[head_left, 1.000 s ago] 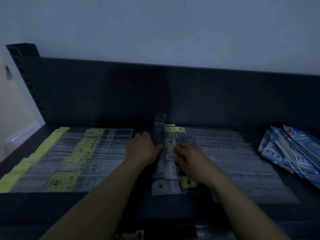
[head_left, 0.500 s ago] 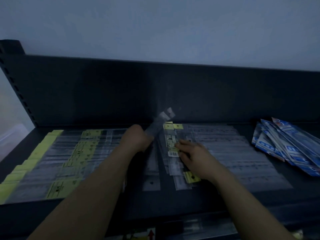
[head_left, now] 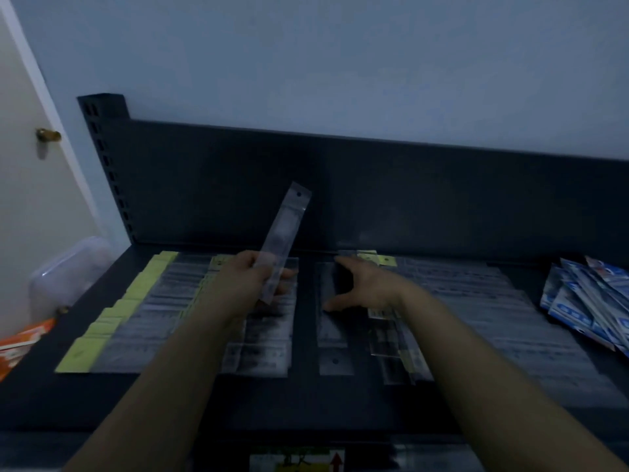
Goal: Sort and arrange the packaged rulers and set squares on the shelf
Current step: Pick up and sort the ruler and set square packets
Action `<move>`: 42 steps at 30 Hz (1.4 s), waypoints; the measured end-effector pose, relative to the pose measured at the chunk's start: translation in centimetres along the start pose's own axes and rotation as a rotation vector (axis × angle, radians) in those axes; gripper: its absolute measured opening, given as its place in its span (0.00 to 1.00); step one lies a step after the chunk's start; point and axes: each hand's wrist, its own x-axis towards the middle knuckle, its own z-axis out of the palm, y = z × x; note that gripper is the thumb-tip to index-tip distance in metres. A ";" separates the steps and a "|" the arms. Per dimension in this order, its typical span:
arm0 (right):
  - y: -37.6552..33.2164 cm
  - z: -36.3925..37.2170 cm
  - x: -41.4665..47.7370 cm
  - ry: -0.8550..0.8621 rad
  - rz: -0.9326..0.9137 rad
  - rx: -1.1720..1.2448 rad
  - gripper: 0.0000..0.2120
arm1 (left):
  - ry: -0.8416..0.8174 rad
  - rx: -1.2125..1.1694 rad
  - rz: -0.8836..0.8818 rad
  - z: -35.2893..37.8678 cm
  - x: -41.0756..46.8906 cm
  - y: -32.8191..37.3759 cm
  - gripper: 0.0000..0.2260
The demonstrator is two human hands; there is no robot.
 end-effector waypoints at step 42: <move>2.0 -2.4 -8.1 0.479 0.105 1.387 0.04 | -0.080 -0.510 -0.013 1.9 -0.8 -1.0 0.11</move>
